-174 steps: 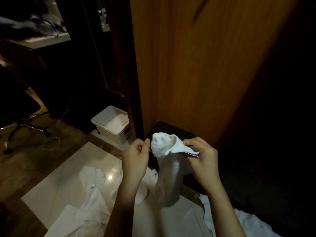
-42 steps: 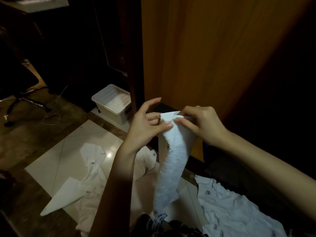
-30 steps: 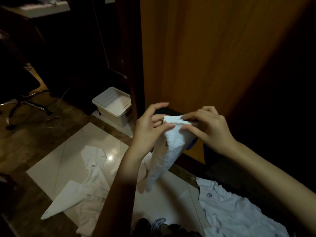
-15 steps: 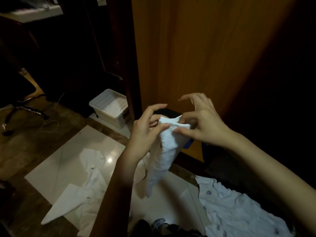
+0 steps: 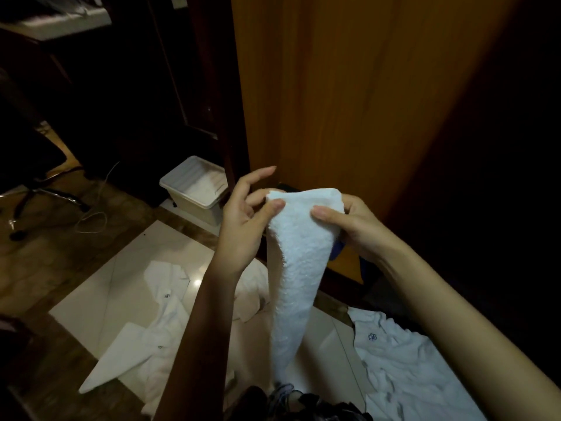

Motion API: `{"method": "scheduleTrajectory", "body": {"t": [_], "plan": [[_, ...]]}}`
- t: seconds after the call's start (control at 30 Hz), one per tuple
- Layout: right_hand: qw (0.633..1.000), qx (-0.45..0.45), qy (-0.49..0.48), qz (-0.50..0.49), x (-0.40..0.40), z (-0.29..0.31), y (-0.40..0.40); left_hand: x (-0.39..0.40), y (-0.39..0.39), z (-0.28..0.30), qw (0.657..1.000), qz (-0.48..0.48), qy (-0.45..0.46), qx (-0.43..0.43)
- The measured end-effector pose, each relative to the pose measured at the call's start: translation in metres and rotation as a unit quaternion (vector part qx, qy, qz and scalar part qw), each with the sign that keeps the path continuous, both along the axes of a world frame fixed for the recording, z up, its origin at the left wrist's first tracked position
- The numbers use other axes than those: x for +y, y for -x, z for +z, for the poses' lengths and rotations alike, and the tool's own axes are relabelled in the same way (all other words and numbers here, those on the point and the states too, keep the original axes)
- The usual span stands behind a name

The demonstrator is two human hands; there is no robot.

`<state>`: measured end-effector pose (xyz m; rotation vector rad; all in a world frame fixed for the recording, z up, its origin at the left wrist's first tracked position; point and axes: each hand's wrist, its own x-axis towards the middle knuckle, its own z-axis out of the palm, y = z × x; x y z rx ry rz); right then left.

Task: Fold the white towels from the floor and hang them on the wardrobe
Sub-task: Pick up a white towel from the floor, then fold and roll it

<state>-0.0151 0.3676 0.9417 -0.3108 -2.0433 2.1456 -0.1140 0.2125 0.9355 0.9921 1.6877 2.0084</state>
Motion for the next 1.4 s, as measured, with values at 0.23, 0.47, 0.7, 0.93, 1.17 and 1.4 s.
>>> {"method": "scheduleTrajectory", "body": {"t": [0.23, 0.47, 0.7, 0.93, 1.17, 1.4], "plan": [[0.993, 0.072, 0.057, -0.074, -0.017, 0.019, 0.003, -0.008, 0.006, -0.011, 0.984, -0.14, 0.108, -0.031], [0.99, 0.082, 0.062, -0.101, -0.009, 0.041, 0.013, 0.0, 0.004, -0.014, 0.99, -0.064, 0.129, 0.014], [0.993, 0.064, 0.062, -0.077, -0.009, 0.046, 0.017, 0.001, 0.005, -0.016, 0.995, -0.052, 0.08, -0.009], [0.992, 0.067, 0.058, -0.093, -0.009, 0.045, 0.02, 0.003, 0.006, -0.008, 0.998, -0.029, 0.046, -0.008], [0.991, 0.069, 0.041, -0.108, -0.007, 0.049, 0.018, 0.009, 0.005, -0.01, 0.999, -0.008, 0.029, -0.024], [0.993, 0.063, 0.043, -0.088, -0.009, 0.049, 0.017, 0.011, 0.003, -0.013, 1.0, -0.001, -0.008, -0.023]]}}
